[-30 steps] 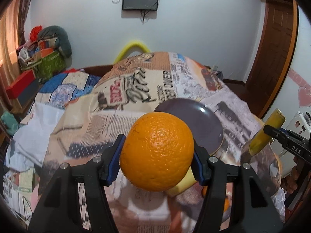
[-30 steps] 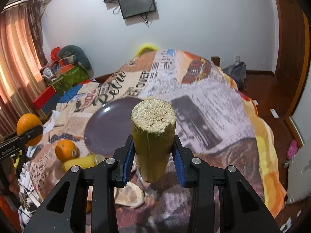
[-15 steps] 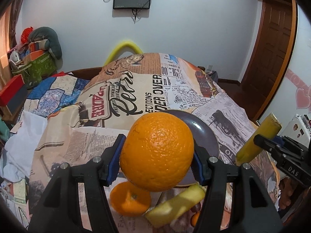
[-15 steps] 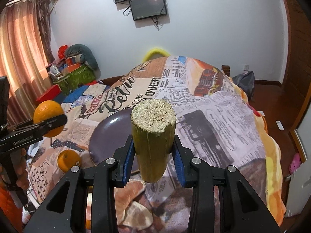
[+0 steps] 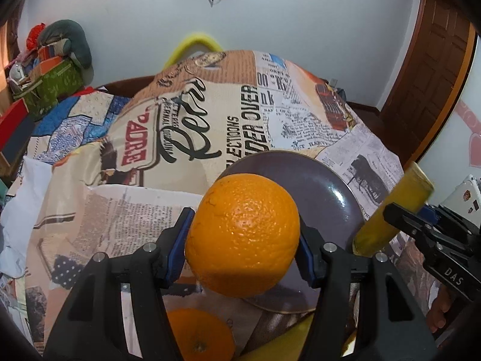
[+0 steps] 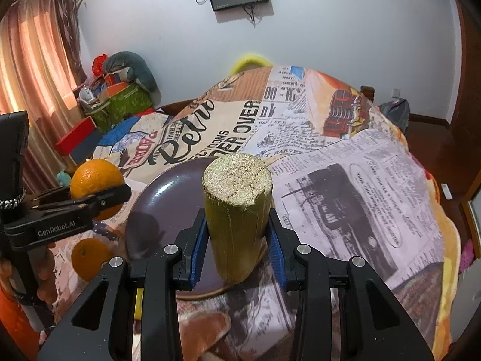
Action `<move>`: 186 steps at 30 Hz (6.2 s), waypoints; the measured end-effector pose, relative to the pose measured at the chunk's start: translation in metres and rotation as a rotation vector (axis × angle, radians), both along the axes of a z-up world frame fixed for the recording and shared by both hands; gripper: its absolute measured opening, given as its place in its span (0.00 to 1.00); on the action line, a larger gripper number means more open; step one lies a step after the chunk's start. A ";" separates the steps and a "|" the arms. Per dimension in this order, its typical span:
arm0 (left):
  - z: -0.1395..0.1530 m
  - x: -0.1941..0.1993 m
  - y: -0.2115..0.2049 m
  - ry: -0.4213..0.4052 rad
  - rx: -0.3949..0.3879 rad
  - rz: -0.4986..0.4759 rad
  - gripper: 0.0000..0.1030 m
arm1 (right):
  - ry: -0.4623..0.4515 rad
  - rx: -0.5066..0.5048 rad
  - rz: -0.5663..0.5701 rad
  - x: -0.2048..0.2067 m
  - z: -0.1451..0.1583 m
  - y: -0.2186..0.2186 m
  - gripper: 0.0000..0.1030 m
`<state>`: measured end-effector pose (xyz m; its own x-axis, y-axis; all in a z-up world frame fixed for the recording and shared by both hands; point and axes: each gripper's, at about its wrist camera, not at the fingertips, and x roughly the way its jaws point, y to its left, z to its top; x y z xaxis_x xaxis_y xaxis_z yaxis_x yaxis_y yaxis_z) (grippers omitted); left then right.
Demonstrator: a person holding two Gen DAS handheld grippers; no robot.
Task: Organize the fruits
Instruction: 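Carry the orange with the left tool while the right tool carries the stalk to the plate, then open the left tool on the plate while the right tool releases the stalk beside the orange, then grasp a pink pomelo segment with the right tool while the left tool grasps the other large orange, then carry the orange with the left tool while the right tool carries the pomelo segment to the plate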
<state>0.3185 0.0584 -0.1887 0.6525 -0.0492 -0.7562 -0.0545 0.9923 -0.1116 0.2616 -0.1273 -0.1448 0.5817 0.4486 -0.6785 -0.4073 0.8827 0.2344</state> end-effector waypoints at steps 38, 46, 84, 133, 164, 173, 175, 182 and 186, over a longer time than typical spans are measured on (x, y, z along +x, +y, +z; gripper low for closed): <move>0.007 0.030 -0.007 0.055 0.062 -0.071 0.68 | 0.086 -0.080 0.095 0.036 -0.019 0.033 0.42; 0.035 -0.001 0.000 -0.010 0.071 -0.032 0.68 | 0.028 -0.050 0.077 0.009 0.014 0.020 0.43; -0.017 -0.112 0.022 0.088 0.088 0.030 0.82 | 0.150 -0.054 0.061 -0.086 -0.029 0.003 0.62; 0.002 -0.074 0.027 0.013 0.008 0.048 0.64 | 0.039 0.014 0.031 -0.059 0.008 -0.023 0.40; 0.003 0.030 0.010 -0.033 0.024 -0.011 0.64 | 0.000 -0.002 0.062 0.029 -0.008 0.009 0.40; -0.008 0.060 0.005 -0.006 0.006 -0.011 0.64 | 0.013 -0.006 0.074 0.046 -0.018 0.014 0.40; -0.011 0.067 0.002 0.009 -0.003 -0.022 0.64 | 0.020 0.001 0.077 0.049 -0.020 0.015 0.40; -0.025 0.080 -0.009 0.058 0.008 -0.054 0.64 | 0.062 0.006 0.079 0.055 -0.031 0.016 0.41; -0.032 0.083 -0.012 0.089 0.011 -0.060 0.64 | 0.060 0.014 0.079 0.055 -0.031 0.014 0.41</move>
